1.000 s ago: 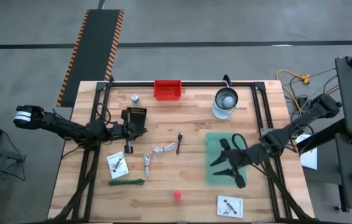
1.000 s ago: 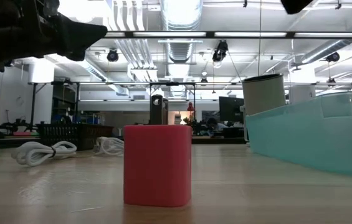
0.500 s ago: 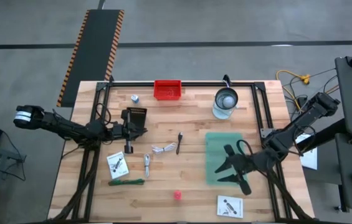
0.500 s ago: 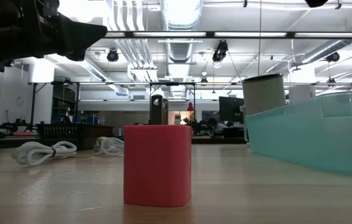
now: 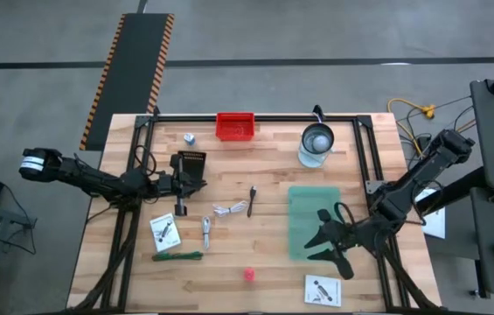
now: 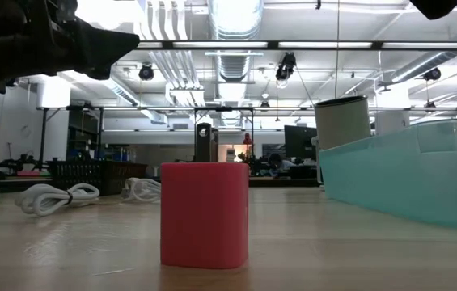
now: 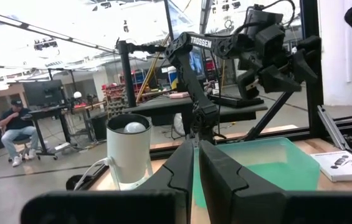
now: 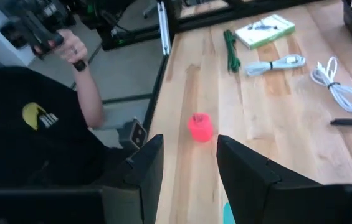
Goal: Pick and place items into bin
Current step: Put the bottom card reader box into the red bin
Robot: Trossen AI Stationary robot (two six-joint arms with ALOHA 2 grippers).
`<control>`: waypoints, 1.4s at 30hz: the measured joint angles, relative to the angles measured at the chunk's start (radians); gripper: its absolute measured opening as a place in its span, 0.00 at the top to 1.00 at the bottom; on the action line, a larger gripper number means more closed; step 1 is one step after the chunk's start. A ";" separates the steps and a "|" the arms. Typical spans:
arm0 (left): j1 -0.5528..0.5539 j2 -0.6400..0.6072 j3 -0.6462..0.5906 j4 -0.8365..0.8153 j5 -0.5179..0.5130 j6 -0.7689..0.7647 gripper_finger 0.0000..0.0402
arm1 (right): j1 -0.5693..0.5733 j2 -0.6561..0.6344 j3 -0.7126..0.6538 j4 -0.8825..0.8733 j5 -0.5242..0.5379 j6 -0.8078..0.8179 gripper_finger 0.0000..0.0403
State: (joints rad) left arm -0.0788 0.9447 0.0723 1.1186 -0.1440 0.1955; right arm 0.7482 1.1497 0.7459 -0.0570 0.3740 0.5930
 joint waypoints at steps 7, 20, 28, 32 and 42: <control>0.000 0.000 0.000 0.000 0.000 0.000 0.97 | 0.024 0.151 0.082 -0.023 -0.032 0.048 0.66; 0.000 0.000 0.000 -0.001 0.000 0.000 0.97 | 0.076 0.441 0.493 -0.579 -0.035 0.218 0.66; 0.000 0.001 0.000 0.000 0.000 0.000 0.97 | 0.118 0.562 0.644 -0.674 -0.038 0.246 0.66; 0.000 0.001 0.000 0.000 0.000 0.000 0.97 | 0.134 0.575 0.662 -0.677 -0.062 0.305 0.66; 0.000 0.001 0.000 0.000 0.000 0.000 0.97 | 0.144 0.574 0.664 -0.778 -0.126 0.488 0.66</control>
State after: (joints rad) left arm -0.0791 0.9459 0.0719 1.1183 -0.1442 0.1955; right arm 0.8923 1.7237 1.4097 -0.8347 0.2484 1.0813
